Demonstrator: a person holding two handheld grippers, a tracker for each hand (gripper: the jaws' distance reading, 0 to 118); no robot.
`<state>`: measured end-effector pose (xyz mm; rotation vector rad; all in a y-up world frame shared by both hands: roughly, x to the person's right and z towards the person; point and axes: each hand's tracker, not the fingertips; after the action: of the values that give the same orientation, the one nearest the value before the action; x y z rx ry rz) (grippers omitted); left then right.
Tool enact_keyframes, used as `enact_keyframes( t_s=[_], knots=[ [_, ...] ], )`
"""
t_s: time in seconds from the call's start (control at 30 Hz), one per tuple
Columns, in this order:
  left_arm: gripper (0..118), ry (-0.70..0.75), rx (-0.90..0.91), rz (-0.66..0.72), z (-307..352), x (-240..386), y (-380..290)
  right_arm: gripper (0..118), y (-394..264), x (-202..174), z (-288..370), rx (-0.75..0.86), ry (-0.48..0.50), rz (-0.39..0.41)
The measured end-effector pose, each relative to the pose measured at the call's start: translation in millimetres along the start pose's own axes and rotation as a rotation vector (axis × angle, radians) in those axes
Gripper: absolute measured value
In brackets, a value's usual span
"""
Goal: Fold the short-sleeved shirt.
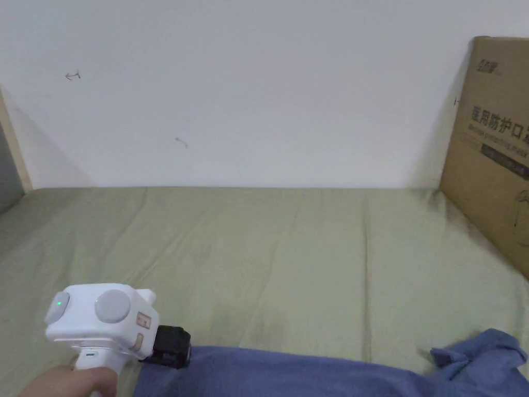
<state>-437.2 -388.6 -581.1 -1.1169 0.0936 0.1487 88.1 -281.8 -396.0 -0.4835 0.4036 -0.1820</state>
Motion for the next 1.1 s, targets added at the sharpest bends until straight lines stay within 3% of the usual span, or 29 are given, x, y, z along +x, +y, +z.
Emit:
enact_keyframes(
  t_s=[0.07, 0.17, 0.37, 0.43, 0.47, 0.53, 0.6, 0.67, 0.7, 0.77, 0.87, 0.93, 1.0, 1.03, 1.07, 1.1],
  knots=[
    [114, 0.055, -0.122, 0.003, -33.6, -1.1, -4.0, 0, -0.8, 2.5, -3.0, -0.022, 0.006, -0.014],
    [118, 0.065, -0.096, 0.085, -31.8, 7.9, 1.6, 0, -1.4, 2.4, -3.4, -0.034, 0.011, -0.012],
    [115, 0.067, -0.03, 0.039, -13.4, 12.2, -8.3, 0, -0.1, 9.9, -6.8, -0.038, 0.008, -0.037],
    [89, 0.102, 0.092, -0.073, 4.0, 27.9, -23.4, 0, 0.7, 16.1, -6.5, -0.027, 0.006, -0.054],
    [65, 0.104, 0.136, -0.123, 11.2, 34.8, -30.3, 0, 2.6, 19.9, -6.4, -0.022, 0.008, -0.057],
    [4, 0.117, 0.187, -0.206, 27.4, 52.6, -41.6, 0, 12.5, 32.2, -5.7, 0.009, 0.009, -0.053],
    [4, -0.006, 0.184, -0.206, 41.1, 57.1, -47.9, 0, 27.9, 49.8, -4.3, 0.077, 0.039, -0.076],
    [4, -0.002, 0.238, -0.222, 60.1, 63.2, -47.2, 0, 43.6, 72.1, -8.4, 0.168, 0.071, -0.107],
    [4, 0.034, 0.288, -0.242, 70.9, 64.7, -47.4, 0, 53.7, 80.3, -19.5, 0.159, -0.031, -0.091],
    [4, 0.056, 0.359, -0.205, 90.1, 60.1, -42.9, 0, 78.9, 102.0, -47.6, -0.056, -0.134, -0.04],
    [4, 0.003, 0.405, -0.138, 112.9, 49.7, -40.1, 0, 91.2, 145.0, -90.7, -0.214, -0.071, -0.138],
    [4, 0.011, 0.406, -0.142, 122.4, 52.6, -39.4, 0, 95.0, 169.0, -131.3, -0.401, -0.141, -0.121],
    [4, 0.017, 0.408, -0.158, 124.6, 53.5, -41.1, 1, 92.0, 179.2, -159.4, -0.471, -0.182, -0.119],
    [4, 0.023, 0.403, -0.171, 124.8, 57.0, -40.2, 14, 89.9, 183.7, -171.6, -0.51, -0.196, -0.141],
    [4, 0.029, 0.403, -0.18, 125.1, 57.1, -41.7, 52, 84.7, 185.1, -185.6, -0.562, -0.232, -0.167],
    [4, 0.028, 0.4, -0.182, 124.8, 56.2, -43.3, 109, 78.2, 189.3, -199.8, -0.608, -0.218, -0.179]
  ],
)
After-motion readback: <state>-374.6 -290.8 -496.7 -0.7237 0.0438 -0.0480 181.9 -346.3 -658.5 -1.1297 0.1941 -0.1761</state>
